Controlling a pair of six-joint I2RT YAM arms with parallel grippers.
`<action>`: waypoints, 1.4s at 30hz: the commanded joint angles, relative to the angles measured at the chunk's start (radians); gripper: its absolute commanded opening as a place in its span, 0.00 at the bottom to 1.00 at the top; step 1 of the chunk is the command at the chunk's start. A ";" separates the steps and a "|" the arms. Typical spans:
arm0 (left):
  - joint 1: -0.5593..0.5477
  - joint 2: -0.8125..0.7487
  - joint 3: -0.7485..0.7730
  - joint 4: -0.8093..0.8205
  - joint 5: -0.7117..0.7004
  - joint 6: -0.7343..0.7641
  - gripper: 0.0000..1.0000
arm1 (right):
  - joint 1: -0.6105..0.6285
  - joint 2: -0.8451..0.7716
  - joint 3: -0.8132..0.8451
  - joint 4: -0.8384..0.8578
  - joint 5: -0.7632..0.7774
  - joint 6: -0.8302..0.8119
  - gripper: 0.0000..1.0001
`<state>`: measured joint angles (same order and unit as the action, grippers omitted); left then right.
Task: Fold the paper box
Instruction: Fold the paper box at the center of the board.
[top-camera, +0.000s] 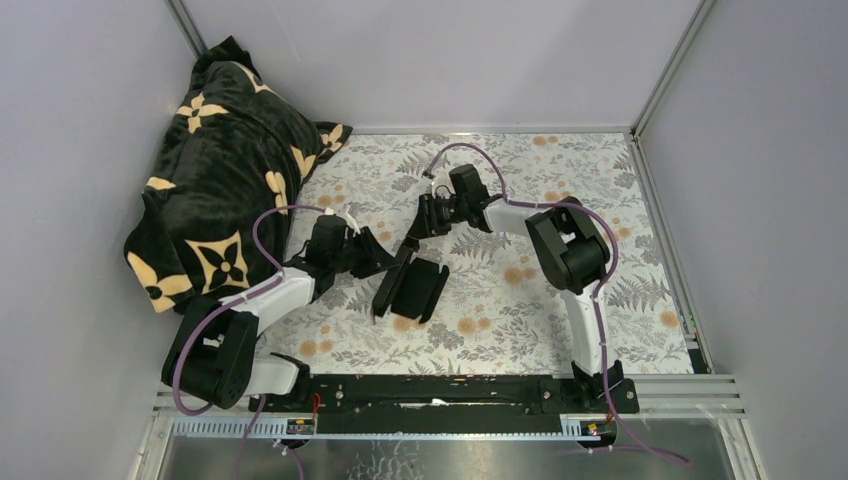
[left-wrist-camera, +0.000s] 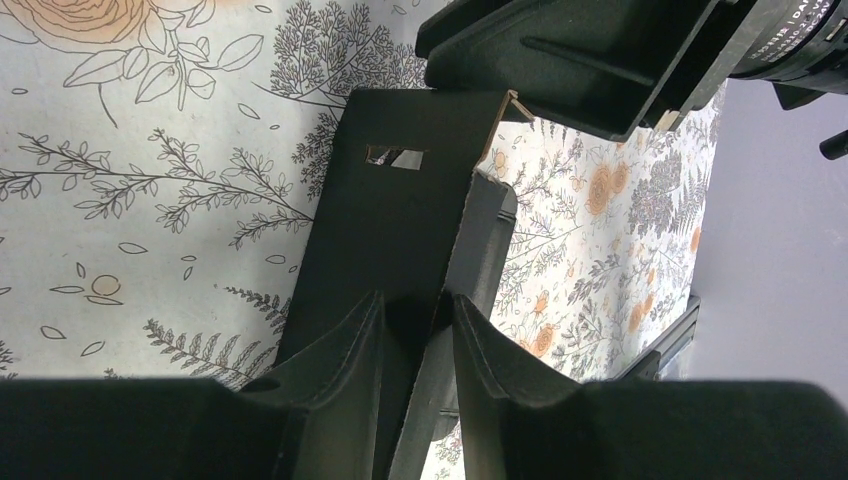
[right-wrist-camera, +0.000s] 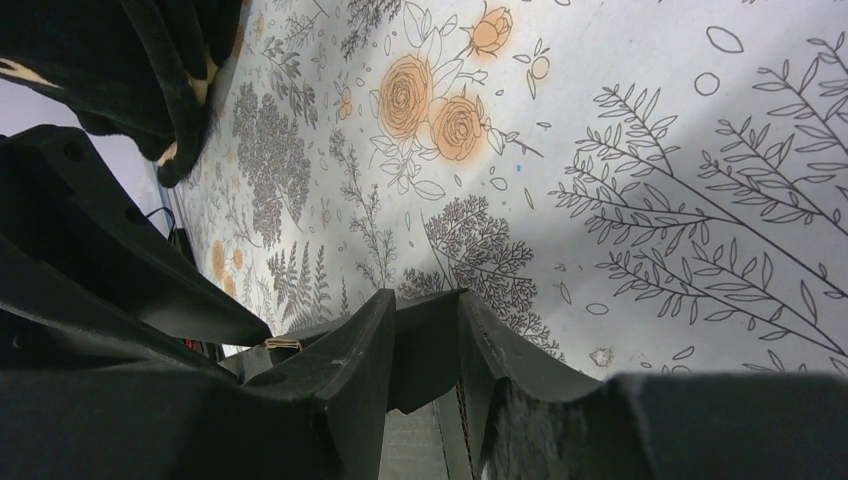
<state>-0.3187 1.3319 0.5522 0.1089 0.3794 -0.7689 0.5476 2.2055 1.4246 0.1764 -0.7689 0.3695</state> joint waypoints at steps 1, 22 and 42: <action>0.013 0.004 -0.024 -0.031 -0.072 0.020 0.36 | 0.024 -0.067 -0.039 -0.040 -0.124 -0.016 0.38; 0.017 -0.003 -0.012 -0.050 -0.085 0.025 0.36 | 0.008 -0.136 -0.215 0.115 -0.154 0.035 0.38; 0.017 -0.008 -0.020 -0.042 -0.064 0.022 0.36 | -0.057 -0.267 -0.417 0.240 0.069 0.074 0.55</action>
<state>-0.3111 1.3132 0.5453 0.1116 0.3565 -0.7689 0.5148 2.0327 1.0546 0.3599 -0.7841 0.4206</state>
